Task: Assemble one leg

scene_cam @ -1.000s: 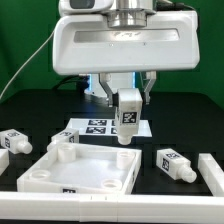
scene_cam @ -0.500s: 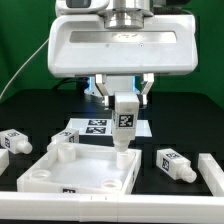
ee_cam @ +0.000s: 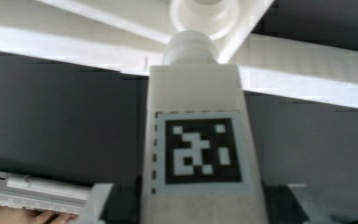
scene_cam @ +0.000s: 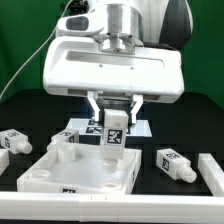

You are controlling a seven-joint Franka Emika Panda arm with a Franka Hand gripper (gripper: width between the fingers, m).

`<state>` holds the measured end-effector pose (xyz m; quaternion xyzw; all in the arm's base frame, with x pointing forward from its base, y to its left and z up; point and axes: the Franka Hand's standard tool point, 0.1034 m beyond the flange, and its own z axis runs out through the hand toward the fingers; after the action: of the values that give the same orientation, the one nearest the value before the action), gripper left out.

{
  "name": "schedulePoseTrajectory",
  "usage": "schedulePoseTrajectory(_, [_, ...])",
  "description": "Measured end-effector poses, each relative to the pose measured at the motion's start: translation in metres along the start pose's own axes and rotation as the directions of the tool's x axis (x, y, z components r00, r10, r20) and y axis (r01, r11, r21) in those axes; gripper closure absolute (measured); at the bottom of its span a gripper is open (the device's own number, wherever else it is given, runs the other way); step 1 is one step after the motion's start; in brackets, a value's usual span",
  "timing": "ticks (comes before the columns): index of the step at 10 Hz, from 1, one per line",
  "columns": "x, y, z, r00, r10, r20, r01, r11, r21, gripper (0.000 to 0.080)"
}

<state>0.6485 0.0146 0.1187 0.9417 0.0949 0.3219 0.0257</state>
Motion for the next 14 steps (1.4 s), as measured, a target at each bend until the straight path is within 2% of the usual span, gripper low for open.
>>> schedulePoseTrajectory(4, [-0.005, -0.010, 0.011, 1.000, -0.007, 0.010, 0.006, 1.000, 0.012, 0.0515])
schedulePoseTrajectory(14, [-0.018, -0.002, 0.019, 1.000, 0.003, 0.026, -0.003, 1.000, 0.005, 0.0515])
